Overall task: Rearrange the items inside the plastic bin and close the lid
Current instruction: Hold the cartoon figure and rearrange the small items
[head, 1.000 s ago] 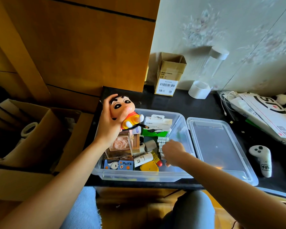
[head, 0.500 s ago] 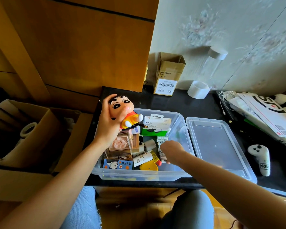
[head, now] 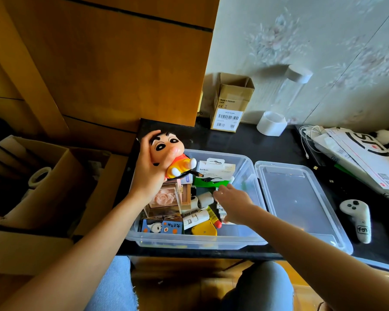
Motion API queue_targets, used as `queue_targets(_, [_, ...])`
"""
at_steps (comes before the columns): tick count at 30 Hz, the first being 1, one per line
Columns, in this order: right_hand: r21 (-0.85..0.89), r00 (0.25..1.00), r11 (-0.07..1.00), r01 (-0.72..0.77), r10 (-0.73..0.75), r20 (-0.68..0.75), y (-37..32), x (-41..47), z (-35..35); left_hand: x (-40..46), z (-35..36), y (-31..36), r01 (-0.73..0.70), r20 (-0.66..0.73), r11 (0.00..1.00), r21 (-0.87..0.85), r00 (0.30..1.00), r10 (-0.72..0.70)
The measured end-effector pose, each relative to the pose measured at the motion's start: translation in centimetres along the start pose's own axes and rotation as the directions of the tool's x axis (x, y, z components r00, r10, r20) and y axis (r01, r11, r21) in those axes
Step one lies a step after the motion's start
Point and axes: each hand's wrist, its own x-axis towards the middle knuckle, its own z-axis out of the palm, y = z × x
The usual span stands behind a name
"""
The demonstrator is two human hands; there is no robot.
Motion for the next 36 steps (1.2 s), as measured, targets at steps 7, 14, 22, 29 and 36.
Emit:
queue_targets(7, [-0.369, 0.974, 0.921, 0.128, -0.045, 0.224, 0.2, -0.6, 1.0, 0.1, 0.0, -0.2, 0.001, -0.004, 1.0, -0.003, 1.0, -0.001])
queue_targets(14, [-0.323, 0.963, 0.937, 0.134, -0.046, 0.264, -1.1, -0.7, -0.1, -0.1, 0.0, 0.0, 0.003, -0.003, 1.0, 0.007, 1.0, -0.003])
queue_targets(22, [-0.29, 0.928, 0.938, 0.19, -0.075, 0.366, -1.7, -1.3, -0.7, -0.2, 0.1, 0.2, 0.007, -0.006, 1.0, 0.007, 1.0, -0.006])
queue_targets(29, [-0.208, 0.908, 0.956, 0.206, -0.107, 0.406, -0.7, -1.2, -1.8, -0.1, 0.0, 0.1, 0.011, -0.007, 1.0, 0.0, 1.0, -0.011])
queue_targets(36, [-0.135, 0.971, 0.991, 0.001, 0.031, 0.236, -0.1, 1.3, -1.3, -0.1, 0.1, 0.1, -0.001, -0.005, 1.0, -0.001, 1.0, 0.001])
